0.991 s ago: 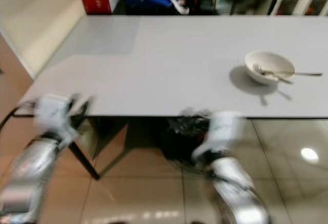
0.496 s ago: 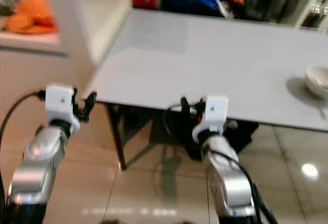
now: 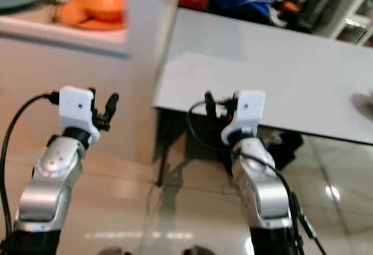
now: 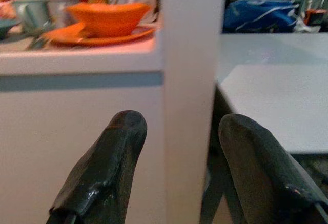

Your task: Setting the table

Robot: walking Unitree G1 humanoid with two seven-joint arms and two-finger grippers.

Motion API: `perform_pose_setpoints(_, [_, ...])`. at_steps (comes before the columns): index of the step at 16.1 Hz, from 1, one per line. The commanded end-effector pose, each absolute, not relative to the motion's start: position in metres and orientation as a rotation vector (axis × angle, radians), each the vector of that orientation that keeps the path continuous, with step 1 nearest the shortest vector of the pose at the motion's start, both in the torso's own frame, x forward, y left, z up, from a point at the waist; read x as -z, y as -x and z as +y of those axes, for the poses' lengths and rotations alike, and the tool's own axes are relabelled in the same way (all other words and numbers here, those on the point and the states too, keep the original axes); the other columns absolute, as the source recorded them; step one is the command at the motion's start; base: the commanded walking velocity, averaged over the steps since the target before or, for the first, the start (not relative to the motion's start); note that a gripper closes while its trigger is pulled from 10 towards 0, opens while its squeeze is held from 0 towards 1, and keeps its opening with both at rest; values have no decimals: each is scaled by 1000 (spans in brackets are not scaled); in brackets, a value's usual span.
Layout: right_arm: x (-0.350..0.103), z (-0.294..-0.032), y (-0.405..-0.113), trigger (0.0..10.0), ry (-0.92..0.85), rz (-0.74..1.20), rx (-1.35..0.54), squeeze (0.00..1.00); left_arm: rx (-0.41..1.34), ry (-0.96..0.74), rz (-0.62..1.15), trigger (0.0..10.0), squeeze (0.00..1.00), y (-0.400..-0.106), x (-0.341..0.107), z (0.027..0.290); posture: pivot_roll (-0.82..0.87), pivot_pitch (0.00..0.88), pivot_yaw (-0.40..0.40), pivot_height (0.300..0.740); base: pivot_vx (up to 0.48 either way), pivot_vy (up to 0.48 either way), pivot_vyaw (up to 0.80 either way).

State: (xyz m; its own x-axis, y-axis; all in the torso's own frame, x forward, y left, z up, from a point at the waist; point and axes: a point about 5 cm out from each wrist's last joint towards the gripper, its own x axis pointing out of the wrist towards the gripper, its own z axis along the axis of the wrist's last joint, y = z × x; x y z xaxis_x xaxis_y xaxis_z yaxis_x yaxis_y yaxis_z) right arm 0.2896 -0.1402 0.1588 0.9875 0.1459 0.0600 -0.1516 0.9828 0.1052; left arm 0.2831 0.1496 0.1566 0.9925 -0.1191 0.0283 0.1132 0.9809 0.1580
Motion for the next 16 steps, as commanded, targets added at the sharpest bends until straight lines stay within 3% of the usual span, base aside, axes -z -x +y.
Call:
perform_pose_setpoints(1, [-154, -154, -289, 10000, -81, -34, -105, 0, 144, -145, -20, 10000, 0, -282, -152, 135, 29, 53, -117, 740, 0, 480, 0])
perform_pose_setpoints(11, [-166, -136, -302, 10000, -165, -74, -187, 0, 113, -193, -145, 10000, 0, -284, -188, 131, 142, 35, -196, 740, 0, 480, 0])
perform_pose_setpoints(16, [-172, -143, -295, 10000, -190, -92, -147, 0, 119, -207, -102, 10000, 0, -286, -179, 136, 91, 35, -127, 740, 0, 480, 0])
